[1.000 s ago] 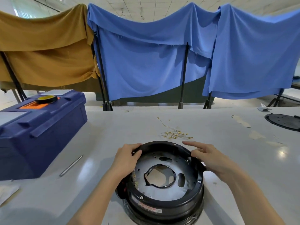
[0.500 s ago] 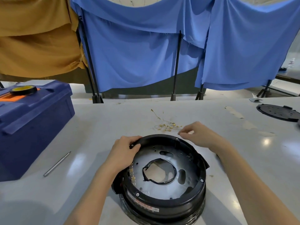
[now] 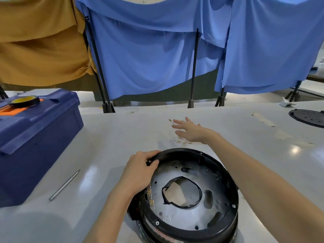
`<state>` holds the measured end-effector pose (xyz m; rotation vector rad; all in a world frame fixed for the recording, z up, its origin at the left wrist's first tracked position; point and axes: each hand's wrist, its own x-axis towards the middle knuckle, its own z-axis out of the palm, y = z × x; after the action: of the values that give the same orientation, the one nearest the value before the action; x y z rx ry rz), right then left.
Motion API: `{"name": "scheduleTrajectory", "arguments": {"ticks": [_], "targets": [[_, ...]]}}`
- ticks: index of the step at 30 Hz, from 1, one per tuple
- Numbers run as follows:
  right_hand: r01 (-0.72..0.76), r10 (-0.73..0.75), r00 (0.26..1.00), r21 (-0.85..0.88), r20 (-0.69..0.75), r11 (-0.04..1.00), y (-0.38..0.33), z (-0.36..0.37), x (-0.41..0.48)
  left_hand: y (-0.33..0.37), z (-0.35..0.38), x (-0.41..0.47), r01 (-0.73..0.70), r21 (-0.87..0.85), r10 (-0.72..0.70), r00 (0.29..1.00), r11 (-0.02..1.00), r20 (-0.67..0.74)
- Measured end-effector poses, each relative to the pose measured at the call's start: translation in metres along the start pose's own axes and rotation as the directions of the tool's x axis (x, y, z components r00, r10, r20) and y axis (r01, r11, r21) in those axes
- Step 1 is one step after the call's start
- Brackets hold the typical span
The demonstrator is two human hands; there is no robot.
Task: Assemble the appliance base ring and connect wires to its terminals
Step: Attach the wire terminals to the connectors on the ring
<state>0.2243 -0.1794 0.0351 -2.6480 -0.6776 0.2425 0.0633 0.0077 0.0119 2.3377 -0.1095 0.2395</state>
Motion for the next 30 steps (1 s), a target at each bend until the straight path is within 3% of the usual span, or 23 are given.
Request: {"name": "scheduleTrajectory", "arguments": {"ticks": [3,6,8,15,19,30], "targets": [[0.021,0.006,0.993,0.22,-0.118,0.975,-0.004,-0.003,-0.002,0.0,0.0,0.0,0.002,0.001,-0.002,1.0,1.0,0.001],[0.063,0.077,0.966,0.51,-0.248,0.858,-0.008,-0.014,-0.015,0.0,0.001,0.0,0.012,-0.013,-0.012,1.0,1.0,-0.007],[0.088,0.113,0.953,0.613,-0.282,0.785,-0.01,-0.024,-0.024,0.001,0.001,0.0,0.017,-0.015,-0.017,1.0,1.0,-0.008],[0.26,0.069,0.933,0.793,-0.354,0.551,-0.017,-0.04,-0.049,0.004,-0.002,-0.001,0.033,-0.042,-0.032,0.999,0.999,0.029],[0.332,0.031,0.927,0.858,-0.373,0.391,-0.02,-0.039,-0.064,0.005,-0.002,0.003,0.114,-0.097,-0.109,0.993,0.989,0.054],[0.366,-0.072,0.93,0.928,-0.361,0.074,-0.039,-0.022,-0.09,0.039,0.014,0.026,0.056,-0.251,-0.082,0.992,0.966,-0.096]]}}
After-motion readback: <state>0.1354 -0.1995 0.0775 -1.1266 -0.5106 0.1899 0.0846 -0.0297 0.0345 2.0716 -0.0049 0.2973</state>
